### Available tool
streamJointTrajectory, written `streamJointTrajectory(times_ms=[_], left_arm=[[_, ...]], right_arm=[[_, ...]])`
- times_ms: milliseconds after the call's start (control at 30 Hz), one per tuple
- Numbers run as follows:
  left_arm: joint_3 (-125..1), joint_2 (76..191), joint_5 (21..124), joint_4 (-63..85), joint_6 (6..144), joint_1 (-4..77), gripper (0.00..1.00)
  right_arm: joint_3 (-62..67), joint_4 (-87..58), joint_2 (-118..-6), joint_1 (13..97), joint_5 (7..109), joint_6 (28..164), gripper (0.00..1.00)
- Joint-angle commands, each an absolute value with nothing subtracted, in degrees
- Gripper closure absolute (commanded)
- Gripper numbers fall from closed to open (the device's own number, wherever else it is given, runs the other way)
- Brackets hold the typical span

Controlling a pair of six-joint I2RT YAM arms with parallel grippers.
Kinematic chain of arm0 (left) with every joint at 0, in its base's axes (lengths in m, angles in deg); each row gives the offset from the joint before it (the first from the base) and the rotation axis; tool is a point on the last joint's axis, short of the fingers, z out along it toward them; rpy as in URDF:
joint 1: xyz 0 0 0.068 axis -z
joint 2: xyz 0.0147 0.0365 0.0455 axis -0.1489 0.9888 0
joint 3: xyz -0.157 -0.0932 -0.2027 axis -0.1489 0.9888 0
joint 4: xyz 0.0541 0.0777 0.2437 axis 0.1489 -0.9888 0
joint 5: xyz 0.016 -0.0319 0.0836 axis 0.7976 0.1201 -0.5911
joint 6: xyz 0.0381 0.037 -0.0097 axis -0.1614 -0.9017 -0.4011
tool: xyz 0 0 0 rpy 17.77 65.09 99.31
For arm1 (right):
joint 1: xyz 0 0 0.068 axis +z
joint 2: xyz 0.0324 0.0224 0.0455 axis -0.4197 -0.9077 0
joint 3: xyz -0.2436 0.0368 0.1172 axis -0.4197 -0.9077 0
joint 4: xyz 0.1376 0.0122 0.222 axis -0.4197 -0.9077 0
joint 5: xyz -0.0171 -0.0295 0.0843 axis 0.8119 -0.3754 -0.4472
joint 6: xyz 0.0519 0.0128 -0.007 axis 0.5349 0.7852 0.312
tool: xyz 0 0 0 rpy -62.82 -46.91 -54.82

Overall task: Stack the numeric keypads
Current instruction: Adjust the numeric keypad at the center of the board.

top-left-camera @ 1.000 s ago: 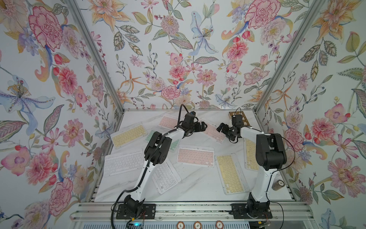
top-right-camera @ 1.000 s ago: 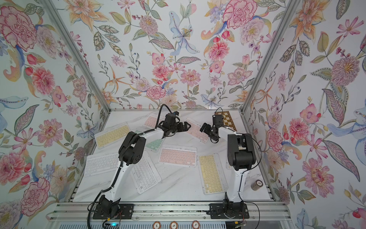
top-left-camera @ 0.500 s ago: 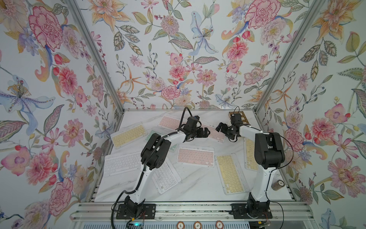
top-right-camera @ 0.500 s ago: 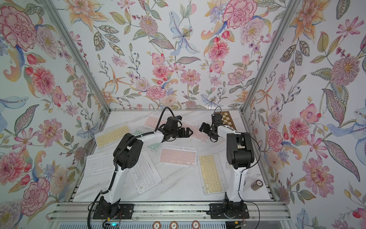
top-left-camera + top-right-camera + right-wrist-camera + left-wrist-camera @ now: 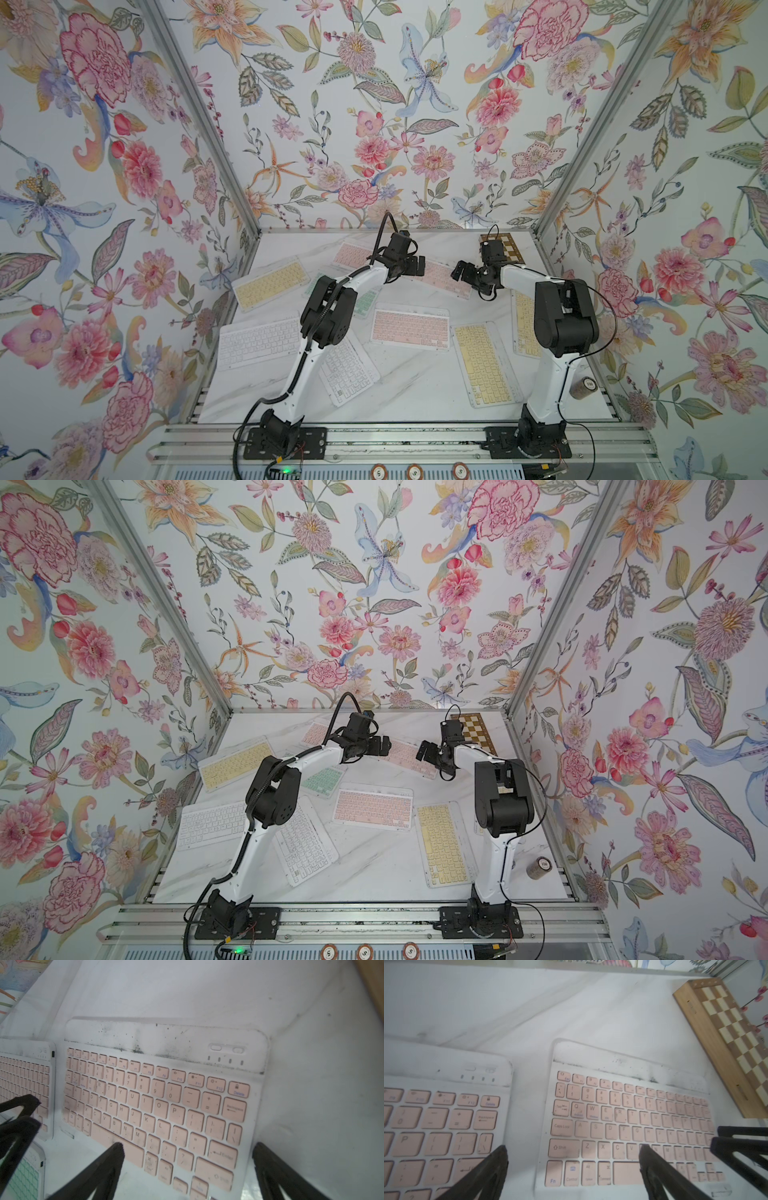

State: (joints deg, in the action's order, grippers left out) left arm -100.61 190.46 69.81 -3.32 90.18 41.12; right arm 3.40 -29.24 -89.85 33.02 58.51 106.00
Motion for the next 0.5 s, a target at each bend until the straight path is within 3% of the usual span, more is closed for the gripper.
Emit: streamJointTrajectory(times_ms=[0, 467], left_arm=[[-99.51, 191.45, 69.37, -4.51, 89.25, 41.26, 0.00], [-89.94, 189.45, 79.83, 6.48, 96.94, 42.43, 0.01]], right_arm=[[4.77, -32.85, -91.71, 33.27, 59.66, 105.21, 0.01], [9.82, -34.40, -97.12, 32.94, 58.70, 104.38, 0.01]])
